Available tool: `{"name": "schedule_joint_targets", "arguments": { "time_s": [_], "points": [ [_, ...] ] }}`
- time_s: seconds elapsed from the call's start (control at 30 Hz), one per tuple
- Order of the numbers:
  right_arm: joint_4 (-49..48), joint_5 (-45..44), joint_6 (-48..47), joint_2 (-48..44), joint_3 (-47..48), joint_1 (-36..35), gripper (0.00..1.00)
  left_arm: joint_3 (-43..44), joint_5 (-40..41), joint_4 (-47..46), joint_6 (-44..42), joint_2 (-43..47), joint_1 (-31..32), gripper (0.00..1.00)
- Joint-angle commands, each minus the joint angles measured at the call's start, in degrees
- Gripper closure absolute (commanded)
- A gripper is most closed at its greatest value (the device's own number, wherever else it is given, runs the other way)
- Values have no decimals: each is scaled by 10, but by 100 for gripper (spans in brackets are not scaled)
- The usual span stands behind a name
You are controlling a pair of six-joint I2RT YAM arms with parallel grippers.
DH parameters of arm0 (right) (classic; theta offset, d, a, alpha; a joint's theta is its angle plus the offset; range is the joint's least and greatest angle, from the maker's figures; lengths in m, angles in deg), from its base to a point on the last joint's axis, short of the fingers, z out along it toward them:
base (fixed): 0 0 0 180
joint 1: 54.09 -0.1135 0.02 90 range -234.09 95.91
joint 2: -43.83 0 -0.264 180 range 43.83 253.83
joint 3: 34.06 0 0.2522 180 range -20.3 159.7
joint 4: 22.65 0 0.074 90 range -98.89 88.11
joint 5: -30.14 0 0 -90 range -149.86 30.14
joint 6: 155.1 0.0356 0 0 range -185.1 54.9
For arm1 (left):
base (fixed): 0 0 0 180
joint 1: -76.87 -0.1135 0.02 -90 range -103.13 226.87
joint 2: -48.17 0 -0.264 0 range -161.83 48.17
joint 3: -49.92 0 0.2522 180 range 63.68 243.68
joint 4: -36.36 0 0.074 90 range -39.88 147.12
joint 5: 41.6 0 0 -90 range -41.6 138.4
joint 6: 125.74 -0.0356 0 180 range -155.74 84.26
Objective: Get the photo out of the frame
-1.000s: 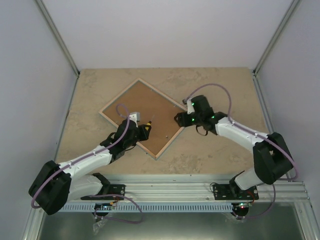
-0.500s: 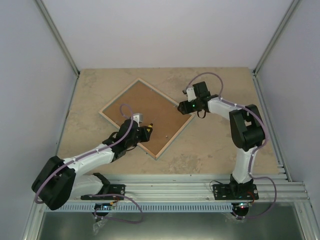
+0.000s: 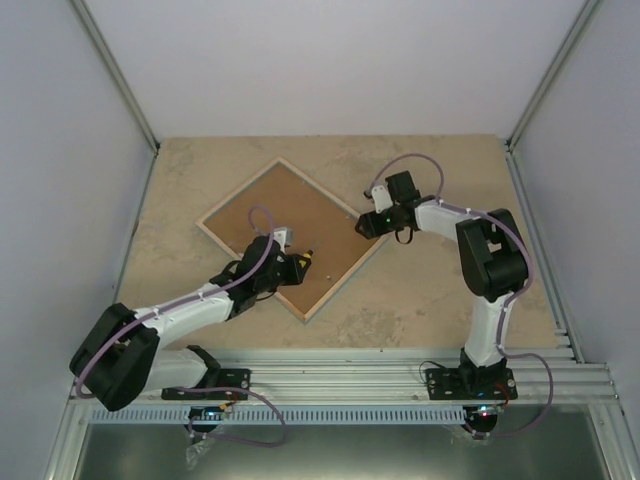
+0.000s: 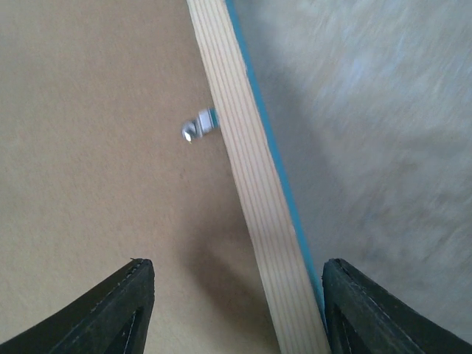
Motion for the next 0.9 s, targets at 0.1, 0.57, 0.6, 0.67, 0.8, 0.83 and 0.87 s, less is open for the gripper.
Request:
{"name": "schedule_joint_targets", "arguments": {
  "time_s": [0.1, 0.57, 0.6, 0.67, 0.8, 0.83, 0.87],
  "points": [
    [2, 17, 25, -52, -84, -26, 39, 26, -52, -14, -14, -23, -3, 100],
    [-8, -47, 57, -127, -166, -114, 47, 42, -84, -19, -7, -72, 12, 100],
    [-5, -58, 53, -124, -162, -117, 47, 43, -83, -19, -8, -74, 14, 100],
    [1, -70, 46, -116, -153, -118, 47, 44, -82, -18, -7, -77, 17, 100],
    [15, -91, 28, -95, -127, -118, 50, 46, -77, -14, -5, -82, 18, 100],
    [15, -92, 22, -89, -122, -118, 51, 46, -75, -12, -5, -83, 18, 100],
    [16, -93, 19, -85, -117, -118, 52, 48, -73, -12, -6, -84, 18, 100]
  ]
}}
